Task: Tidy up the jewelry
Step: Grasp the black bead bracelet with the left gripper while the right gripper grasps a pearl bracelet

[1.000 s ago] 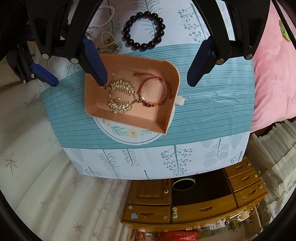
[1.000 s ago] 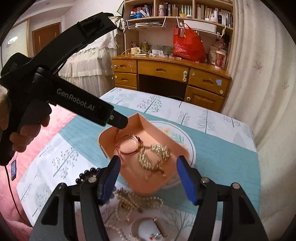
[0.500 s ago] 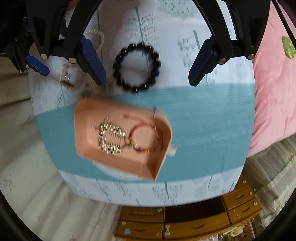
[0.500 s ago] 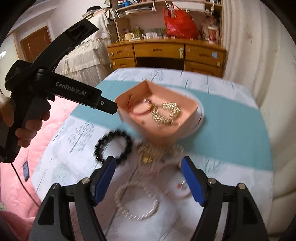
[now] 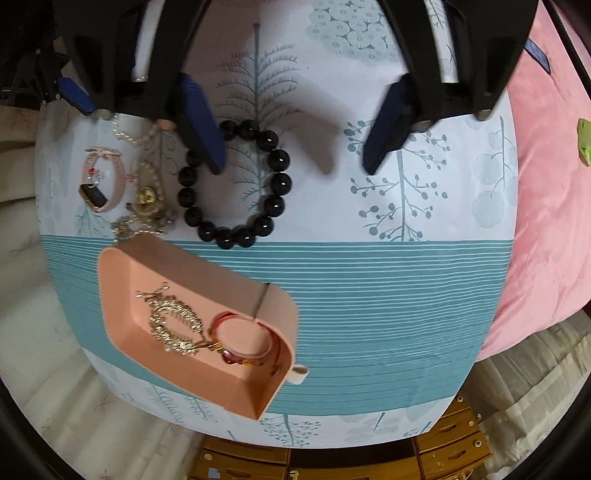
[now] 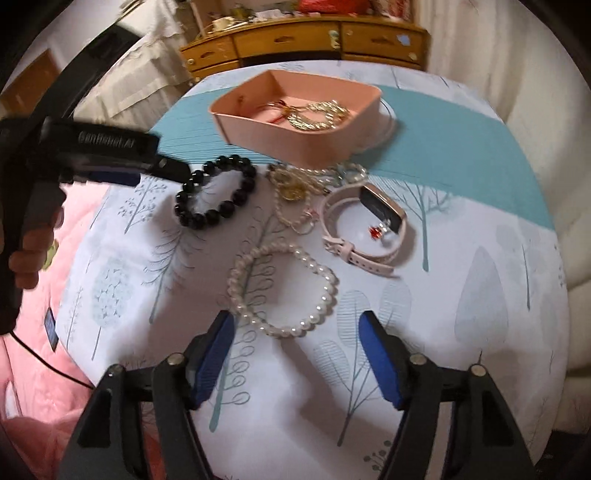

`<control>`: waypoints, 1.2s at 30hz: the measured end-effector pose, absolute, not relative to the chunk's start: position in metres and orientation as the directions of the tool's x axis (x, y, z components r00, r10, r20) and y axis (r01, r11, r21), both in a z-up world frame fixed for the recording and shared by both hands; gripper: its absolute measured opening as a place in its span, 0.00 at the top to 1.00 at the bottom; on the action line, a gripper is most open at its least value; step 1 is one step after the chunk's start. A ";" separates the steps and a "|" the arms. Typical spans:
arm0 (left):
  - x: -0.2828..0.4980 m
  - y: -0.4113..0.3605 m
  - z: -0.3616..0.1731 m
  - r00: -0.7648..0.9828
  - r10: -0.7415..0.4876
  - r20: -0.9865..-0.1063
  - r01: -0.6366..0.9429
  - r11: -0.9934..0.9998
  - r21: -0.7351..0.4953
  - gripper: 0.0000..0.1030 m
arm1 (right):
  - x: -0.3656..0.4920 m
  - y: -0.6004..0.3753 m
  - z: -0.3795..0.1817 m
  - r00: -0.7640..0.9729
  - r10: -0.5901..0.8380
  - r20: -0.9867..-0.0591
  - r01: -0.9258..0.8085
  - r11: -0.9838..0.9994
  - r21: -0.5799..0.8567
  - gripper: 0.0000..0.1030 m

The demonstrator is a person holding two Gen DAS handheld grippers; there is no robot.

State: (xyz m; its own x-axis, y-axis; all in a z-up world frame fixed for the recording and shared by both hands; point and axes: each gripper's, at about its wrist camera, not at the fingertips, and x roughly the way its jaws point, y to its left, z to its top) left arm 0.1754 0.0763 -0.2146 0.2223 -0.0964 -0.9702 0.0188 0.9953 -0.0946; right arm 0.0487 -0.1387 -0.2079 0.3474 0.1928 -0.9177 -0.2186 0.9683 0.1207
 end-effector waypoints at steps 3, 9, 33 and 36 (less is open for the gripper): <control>0.175 0.074 -0.223 0.225 -0.066 -0.972 0.034 0.998 -0.060 0.45 | 0.053 -0.147 -0.215 0.338 0.186 -0.922 -0.167 0.977 0.136 0.56; 0.175 0.069 -0.232 0.234 -0.061 -0.970 0.064 0.997 -0.048 0.62 | 0.056 -0.147 -0.221 0.318 0.179 -0.931 -0.135 0.981 0.142 0.78; 0.182 0.069 -0.218 0.331 -0.121 -0.936 0.104 0.990 -0.091 0.88 | 0.068 -0.131 -0.198 0.353 0.287 -0.891 -0.188 0.954 0.233 0.94; 0.176 0.072 -0.204 0.359 -0.145 -0.922 0.114 0.987 -0.111 0.88 | 0.073 -0.124 -0.187 0.374 0.318 -0.871 -0.217 0.943 0.251 0.94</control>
